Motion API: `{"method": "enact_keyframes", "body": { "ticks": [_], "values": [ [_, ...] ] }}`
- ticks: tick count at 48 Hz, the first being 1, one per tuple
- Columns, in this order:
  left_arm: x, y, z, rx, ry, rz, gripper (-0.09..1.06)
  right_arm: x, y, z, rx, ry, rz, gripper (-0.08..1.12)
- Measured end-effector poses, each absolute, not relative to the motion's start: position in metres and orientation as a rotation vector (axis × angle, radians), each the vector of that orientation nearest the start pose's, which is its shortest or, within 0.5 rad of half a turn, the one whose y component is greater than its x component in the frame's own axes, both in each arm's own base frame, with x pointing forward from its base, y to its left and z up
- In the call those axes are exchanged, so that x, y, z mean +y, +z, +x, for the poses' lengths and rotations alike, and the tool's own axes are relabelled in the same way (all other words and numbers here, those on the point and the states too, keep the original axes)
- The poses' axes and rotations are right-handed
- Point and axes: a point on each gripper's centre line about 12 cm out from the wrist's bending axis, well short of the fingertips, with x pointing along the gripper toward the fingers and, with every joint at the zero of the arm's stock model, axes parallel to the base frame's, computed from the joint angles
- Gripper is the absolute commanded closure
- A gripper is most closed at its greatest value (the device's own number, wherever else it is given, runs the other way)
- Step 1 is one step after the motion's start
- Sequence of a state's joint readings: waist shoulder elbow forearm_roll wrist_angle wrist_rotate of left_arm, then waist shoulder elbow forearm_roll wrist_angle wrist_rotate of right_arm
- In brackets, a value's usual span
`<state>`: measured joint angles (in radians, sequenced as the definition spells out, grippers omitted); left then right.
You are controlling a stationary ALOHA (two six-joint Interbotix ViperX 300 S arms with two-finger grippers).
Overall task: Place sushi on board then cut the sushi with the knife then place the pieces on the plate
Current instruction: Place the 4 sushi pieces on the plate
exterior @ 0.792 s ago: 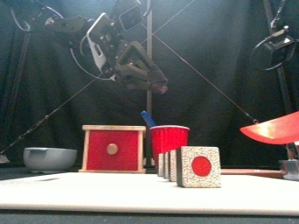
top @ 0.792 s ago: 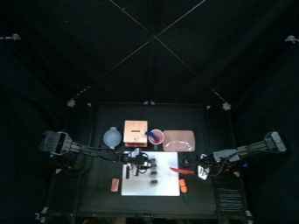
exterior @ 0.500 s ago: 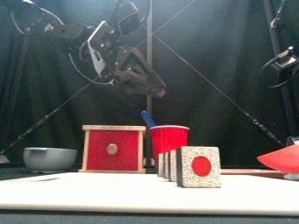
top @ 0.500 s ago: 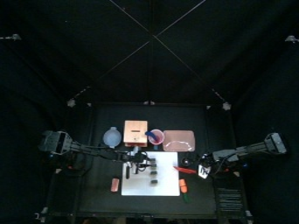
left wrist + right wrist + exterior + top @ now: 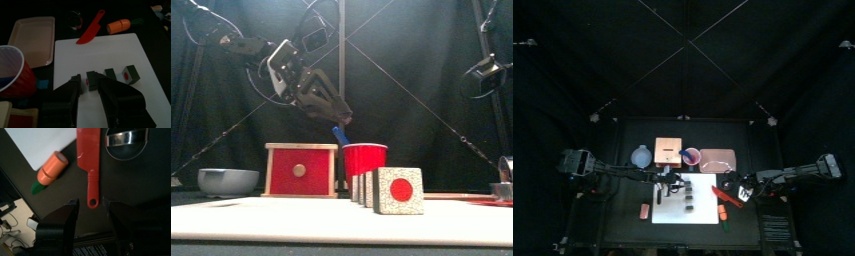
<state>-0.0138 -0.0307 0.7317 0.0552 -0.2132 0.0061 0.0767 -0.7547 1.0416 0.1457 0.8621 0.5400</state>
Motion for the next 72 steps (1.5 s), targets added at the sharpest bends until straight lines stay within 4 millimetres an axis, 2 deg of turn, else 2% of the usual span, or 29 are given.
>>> {"method": "enact_keyframes", "body": {
  "ticks": [9, 18, 30, 39, 52, 72],
  "values": [
    [-0.001, 0.18, 0.369, 0.492, -0.027, 0.061, 0.28, 0.004, 0.212, 0.208, 1.003, -0.243, 0.327, 0.25],
    [0.005, 0.175, 0.351, 0.513, -0.01, 0.056, 0.28, -0.008, 0.213, 0.254, 0.872, -0.223, 0.11, 0.25],
    [0.009, 0.168, 0.332, 0.534, 0.002, 0.049, 0.28, -0.006, 0.199, 0.317, 0.797, -0.144, 0.034, 0.25],
    [0.011, 0.165, 0.326, 0.545, 0.007, 0.05, 0.28, -0.004, 0.181, 0.357, 0.829, -0.127, 0.018, 0.25],
    [0.014, 0.16, 0.322, 0.561, 0.015, 0.047, 0.28, -0.003, 0.162, 0.386, 0.876, -0.133, 0.013, 0.25],
    [0.014, 0.154, 0.316, 0.579, 0.016, 0.046, 0.28, -0.01, 0.144, 0.4, 0.95, -0.172, 0.005, 0.26]
  ]
}}
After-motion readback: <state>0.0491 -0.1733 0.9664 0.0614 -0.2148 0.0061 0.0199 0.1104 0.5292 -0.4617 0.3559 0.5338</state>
